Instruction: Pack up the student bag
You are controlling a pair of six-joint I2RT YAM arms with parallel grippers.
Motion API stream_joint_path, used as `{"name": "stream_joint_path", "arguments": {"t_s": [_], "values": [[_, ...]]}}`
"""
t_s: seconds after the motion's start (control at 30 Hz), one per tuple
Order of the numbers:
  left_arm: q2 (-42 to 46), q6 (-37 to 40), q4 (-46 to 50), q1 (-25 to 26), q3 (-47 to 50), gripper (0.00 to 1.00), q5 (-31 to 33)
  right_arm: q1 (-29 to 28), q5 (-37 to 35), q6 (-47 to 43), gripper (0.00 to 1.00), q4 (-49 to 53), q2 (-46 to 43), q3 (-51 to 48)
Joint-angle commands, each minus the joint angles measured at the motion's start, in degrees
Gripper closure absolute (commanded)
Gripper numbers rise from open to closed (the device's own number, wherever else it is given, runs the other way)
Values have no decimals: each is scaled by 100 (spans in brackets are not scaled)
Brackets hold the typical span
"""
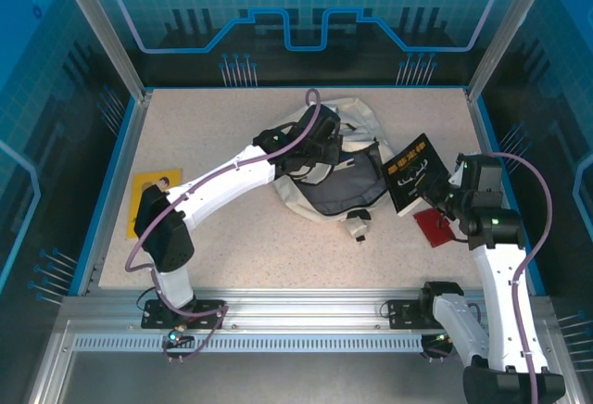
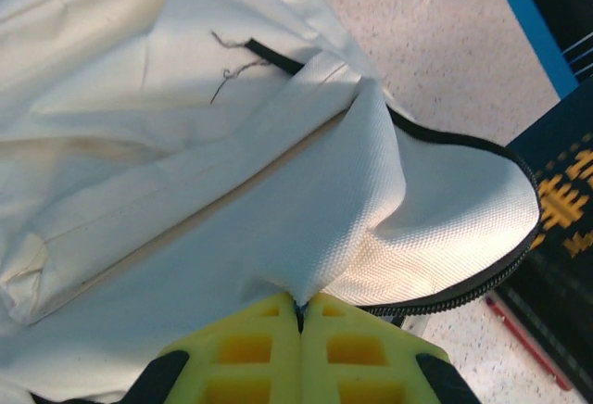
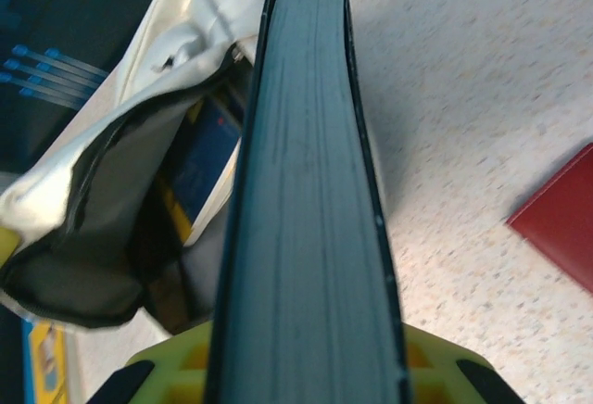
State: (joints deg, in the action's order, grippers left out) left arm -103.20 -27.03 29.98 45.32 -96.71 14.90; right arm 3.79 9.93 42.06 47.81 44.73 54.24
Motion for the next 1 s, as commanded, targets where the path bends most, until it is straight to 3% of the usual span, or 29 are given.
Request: {"name": "stream_joint_path", "arguments": {"t_s": [0.0,0.17,0.33,0.8,0.97], "values": [[344,-35,-843,3,56,100,243,75,1234,-97,94,1,-42,193],[512,-63,-1167,4,196,100,228,69,2278,377,94,-727,-87,-351],[780,-119,-1287,3,476,100,202,49,2805,1081,94,-1890,141,-1018],[922,25,-1240,3,583,100,175,-898,1857,2310,94,-4563,1481,-1326],[879,-107,-1293,8,587,100,53,-1284,1293,2351,94,-4935,2213,-1099]]}}
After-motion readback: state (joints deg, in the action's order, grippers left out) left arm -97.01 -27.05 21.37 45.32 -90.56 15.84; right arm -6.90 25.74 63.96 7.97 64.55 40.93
